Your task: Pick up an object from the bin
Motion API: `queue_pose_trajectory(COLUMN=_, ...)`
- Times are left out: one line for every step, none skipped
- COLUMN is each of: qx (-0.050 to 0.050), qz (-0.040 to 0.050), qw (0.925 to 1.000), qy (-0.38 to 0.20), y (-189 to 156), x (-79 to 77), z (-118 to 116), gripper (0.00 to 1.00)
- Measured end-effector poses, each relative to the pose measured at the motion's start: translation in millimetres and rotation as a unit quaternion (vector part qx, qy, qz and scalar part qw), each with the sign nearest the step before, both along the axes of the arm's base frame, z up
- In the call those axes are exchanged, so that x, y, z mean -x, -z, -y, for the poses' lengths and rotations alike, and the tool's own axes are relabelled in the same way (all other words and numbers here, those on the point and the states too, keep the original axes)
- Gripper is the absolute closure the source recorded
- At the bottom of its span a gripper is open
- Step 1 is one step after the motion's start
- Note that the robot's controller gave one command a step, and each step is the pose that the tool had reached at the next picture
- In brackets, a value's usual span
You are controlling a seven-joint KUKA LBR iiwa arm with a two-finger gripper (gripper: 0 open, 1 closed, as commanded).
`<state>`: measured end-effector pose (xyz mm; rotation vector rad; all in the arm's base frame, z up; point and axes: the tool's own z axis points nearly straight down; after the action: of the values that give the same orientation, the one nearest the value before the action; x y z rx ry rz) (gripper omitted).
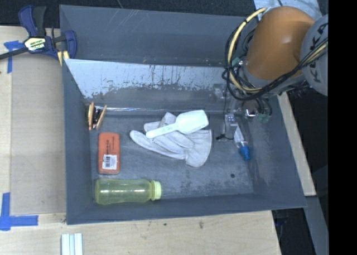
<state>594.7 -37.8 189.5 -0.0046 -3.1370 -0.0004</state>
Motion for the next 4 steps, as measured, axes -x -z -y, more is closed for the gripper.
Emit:
queue_pose_trajectory(qx=0.0, qz=0.0041, qw=1.0, qy=0.0, y=-5, x=-1.5, z=0, gripper=0.0)
queue_pose_trajectory(qx=0.001, qz=0.0078, qw=0.9999, qy=-0.015, y=44, x=-5.6, z=-14, gripper=0.0)
queue_pose_trajectory(qx=0.0, qz=0.0045, qw=0.9998, qy=-0.019, y=98, x=-3.2, z=-35, gripper=0.0)
queue_pose_trajectory(qx=0.0, qz=0.003, qw=0.9999, qy=0.01, y=115, x=-5.5, z=-70, gripper=1.0)
